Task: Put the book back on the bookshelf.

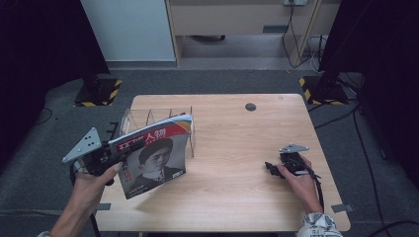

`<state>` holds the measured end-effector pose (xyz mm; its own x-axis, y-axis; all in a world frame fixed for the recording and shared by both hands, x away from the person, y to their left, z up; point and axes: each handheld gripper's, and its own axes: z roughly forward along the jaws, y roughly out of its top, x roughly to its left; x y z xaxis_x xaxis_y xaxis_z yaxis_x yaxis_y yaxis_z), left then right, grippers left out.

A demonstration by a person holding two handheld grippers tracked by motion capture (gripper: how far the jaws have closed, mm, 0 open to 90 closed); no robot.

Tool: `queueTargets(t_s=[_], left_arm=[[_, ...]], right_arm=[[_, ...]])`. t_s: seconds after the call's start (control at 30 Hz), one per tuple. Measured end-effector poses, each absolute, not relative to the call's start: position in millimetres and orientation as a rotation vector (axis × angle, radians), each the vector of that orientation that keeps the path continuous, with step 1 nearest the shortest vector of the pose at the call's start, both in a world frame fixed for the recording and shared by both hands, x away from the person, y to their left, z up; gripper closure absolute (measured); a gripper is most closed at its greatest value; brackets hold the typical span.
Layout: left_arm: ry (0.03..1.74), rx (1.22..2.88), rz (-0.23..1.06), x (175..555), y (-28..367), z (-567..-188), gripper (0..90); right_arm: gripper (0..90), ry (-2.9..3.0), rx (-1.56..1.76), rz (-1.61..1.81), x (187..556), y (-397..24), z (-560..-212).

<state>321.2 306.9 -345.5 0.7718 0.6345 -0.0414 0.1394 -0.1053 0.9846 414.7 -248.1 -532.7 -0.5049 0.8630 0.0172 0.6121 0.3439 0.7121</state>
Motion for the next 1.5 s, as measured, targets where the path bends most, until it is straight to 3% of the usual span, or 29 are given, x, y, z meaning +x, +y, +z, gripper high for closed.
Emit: queueTargets(t_s=[1.5], left_arm=[[0.732,1.570,0.545,298.9,366.6,-348.7,86.3]], right_arm=[[11.4,2.221,1.305,0.955,413.0,-246.0,-538.3]])
